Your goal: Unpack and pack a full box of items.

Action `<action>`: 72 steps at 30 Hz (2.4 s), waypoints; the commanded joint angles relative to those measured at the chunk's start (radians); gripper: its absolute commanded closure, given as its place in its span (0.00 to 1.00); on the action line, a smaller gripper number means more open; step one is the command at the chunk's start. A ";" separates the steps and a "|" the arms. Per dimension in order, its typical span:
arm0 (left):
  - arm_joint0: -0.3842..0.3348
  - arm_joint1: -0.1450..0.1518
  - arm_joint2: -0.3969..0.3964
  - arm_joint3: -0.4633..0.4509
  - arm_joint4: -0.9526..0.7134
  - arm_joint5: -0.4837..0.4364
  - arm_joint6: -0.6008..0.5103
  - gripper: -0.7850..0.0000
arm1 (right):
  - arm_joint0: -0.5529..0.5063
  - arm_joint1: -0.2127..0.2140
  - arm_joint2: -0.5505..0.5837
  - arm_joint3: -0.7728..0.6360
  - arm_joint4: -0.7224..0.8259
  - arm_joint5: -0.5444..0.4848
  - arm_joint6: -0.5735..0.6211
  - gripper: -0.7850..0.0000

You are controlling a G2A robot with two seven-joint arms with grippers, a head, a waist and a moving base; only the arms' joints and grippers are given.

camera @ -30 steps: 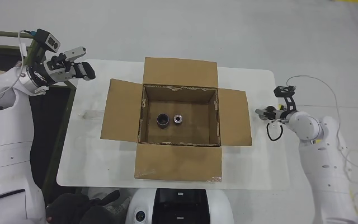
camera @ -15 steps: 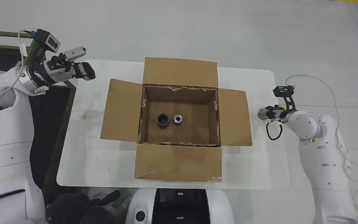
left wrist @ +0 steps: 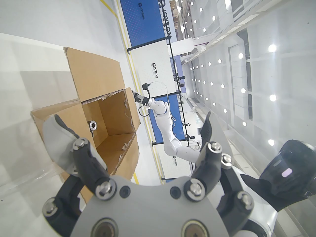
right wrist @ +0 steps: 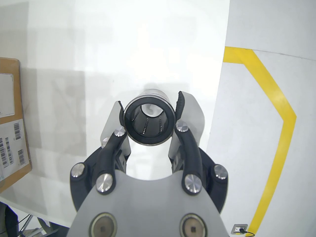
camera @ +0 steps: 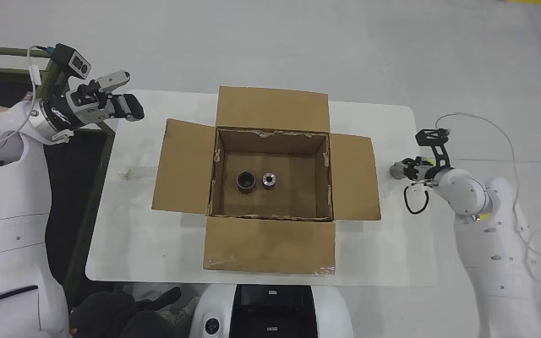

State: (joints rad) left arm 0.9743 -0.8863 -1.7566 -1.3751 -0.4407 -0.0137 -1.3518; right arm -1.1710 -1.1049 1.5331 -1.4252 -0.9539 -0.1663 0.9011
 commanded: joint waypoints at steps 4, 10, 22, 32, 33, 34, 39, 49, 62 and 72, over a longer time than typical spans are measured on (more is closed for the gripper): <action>0.000 0.000 0.000 0.000 0.000 0.000 0.000 0.00 | -0.042 0.005 0.026 -0.075 0.015 0.006 -0.015 1.00; 0.000 0.000 0.000 0.000 0.000 0.000 0.000 0.00 | -0.082 0.012 0.060 -0.153 0.035 0.013 -0.020 1.00; 0.000 0.000 0.000 0.000 0.000 0.000 0.000 0.00 | -0.161 0.021 0.107 -0.395 0.029 0.052 -0.020 1.00; 0.000 0.000 0.000 0.000 0.000 0.000 0.000 0.00 | -0.199 0.026 0.104 -0.619 0.030 0.054 0.004 1.00; 0.000 0.000 0.000 0.000 0.000 0.000 0.000 0.00 | -0.200 0.026 0.101 -0.637 0.036 0.052 0.008 1.00; 0.000 0.000 0.000 0.000 0.000 0.000 0.000 0.00 | -0.201 0.026 0.097 -0.659 0.035 0.051 0.015 1.00; 0.000 0.000 0.000 0.000 0.000 0.000 0.000 0.00 | -0.207 0.027 0.058 -0.744 0.036 0.044 0.030 1.00; 0.000 0.000 0.000 0.000 0.000 0.000 0.000 0.00 | -0.140 0.021 -0.095 -0.809 0.067 0.055 0.074 1.00; 0.000 0.000 0.000 0.000 0.000 0.000 0.000 0.00 | 0.010 -0.001 -0.354 -0.762 0.032 0.067 0.114 1.00; 0.000 0.000 0.000 0.000 0.000 0.000 0.000 0.00 | 0.092 -0.027 -0.540 -0.666 -0.054 0.096 0.134 1.00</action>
State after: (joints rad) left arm 0.9743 -0.8863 -1.7566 -1.3751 -0.4407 -0.0137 -1.3518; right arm -1.0853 -1.1300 1.0037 -2.1012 -1.0053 -0.0750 1.0336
